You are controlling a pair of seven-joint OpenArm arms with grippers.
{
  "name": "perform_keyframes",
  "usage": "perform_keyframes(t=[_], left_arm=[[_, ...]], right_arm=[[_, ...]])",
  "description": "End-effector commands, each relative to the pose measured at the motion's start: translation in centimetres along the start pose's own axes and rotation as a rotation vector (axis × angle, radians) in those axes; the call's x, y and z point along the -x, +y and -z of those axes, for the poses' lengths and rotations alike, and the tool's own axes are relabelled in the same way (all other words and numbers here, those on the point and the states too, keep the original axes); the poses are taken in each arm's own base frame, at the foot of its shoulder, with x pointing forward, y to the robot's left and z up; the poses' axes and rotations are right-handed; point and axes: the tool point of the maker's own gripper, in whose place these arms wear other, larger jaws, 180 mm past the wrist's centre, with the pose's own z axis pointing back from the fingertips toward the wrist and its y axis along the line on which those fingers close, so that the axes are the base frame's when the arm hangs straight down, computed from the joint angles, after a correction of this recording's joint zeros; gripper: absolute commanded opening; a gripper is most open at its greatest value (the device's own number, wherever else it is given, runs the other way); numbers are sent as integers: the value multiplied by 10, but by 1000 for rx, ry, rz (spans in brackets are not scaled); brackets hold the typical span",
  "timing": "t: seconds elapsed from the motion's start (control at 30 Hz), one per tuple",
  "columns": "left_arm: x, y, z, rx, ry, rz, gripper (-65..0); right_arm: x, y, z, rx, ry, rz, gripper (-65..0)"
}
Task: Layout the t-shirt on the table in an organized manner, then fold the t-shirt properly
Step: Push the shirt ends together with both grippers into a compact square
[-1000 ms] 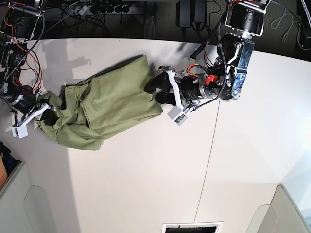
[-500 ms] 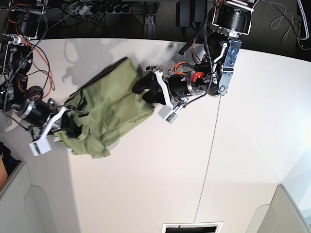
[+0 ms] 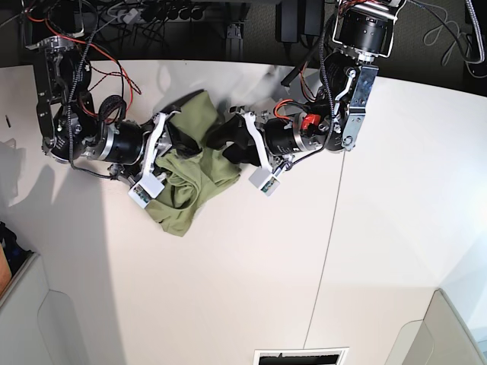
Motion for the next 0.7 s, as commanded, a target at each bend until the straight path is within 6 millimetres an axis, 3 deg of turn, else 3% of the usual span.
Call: perform_keyframes(t=[0.0,0.13,0.37,0.67], left_arm=[[-6,2,-1,-10,-3,15,-302],[-6,2,-1,-10,-3,16,-302],[-6,3,-1,-11,-1,17,-302],[-6,4,-2,-16,-3,21,-302]], right_arm=[[-23,3,-9,-6,-71,-48,-401],[-42,8,-19,25,-111,-120,-401],[-68,-11,-38,107,-241,-79,-402],[-84,41,-7,-54,-279,-67,-402]])
